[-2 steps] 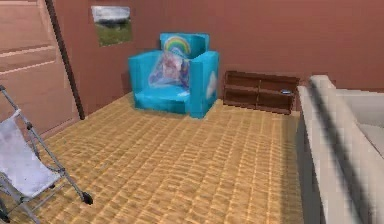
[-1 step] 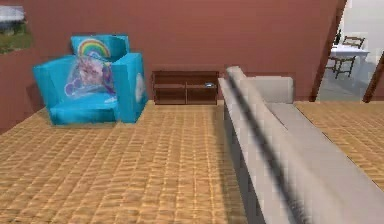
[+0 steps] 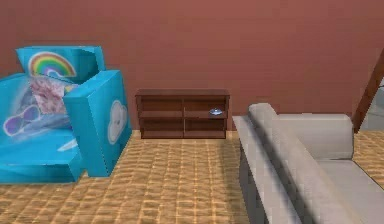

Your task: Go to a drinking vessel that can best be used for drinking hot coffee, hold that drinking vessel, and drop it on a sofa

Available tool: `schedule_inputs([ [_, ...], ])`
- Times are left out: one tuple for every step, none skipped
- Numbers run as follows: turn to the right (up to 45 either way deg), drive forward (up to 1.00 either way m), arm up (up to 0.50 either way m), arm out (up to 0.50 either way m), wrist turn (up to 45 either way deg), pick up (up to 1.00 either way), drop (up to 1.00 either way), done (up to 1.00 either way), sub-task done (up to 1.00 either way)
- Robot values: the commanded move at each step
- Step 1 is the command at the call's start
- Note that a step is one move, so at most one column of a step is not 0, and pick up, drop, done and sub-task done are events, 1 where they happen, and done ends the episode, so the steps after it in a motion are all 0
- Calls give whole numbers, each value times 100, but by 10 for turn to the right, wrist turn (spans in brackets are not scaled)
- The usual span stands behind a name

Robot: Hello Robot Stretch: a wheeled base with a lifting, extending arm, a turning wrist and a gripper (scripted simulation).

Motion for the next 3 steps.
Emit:
schedule_inputs([
  [0, 35, 0, 0, 0, 0, 0, 0, 0],
  [0, 0, 0, 48, 0, 0, 0, 0, 0],
  [0, 0, 0, 0, 450, 0, 0, 0, 0],
])
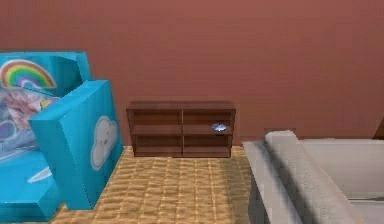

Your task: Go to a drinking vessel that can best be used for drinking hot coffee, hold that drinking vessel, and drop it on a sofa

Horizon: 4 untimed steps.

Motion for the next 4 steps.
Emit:
schedule_inputs([
  [0, 0, 0, 0, 450, 0, 0, 0, 0],
  [0, 0, 0, 0, 300, 0, 0, 0, 0],
  [0, 0, -30, 0, 0, 0, 0, 0, 0],
  [0, 0, -32, 0, 0, 0, 0, 0, 0],
])
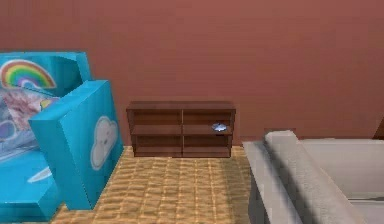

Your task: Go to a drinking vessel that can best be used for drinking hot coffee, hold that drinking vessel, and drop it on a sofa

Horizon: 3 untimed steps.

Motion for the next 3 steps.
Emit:
schedule_inputs([
  [0, 0, 0, 0, 0, 0, 100, 0, 0],
  [0, 0, 10, 0, 0, 0, 0, 0, 0],
  [0, 0, 0, -8, 0, 0, 0, 0, 0],
])
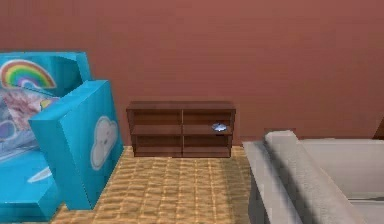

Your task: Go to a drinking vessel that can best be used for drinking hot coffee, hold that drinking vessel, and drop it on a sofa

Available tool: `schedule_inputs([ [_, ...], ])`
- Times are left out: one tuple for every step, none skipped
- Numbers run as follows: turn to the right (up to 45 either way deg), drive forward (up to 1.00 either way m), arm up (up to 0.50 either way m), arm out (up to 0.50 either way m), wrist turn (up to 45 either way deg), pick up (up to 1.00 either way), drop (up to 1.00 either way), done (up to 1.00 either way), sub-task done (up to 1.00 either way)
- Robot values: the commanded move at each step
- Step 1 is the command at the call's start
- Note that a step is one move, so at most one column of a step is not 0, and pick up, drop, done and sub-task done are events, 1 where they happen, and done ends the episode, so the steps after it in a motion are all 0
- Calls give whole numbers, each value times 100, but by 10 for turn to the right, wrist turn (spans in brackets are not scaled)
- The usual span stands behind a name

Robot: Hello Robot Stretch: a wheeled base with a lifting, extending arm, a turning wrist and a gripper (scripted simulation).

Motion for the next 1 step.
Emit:
schedule_inputs([
  [0, 0, 0, 0, 0, 0, 0, 100, 0],
])
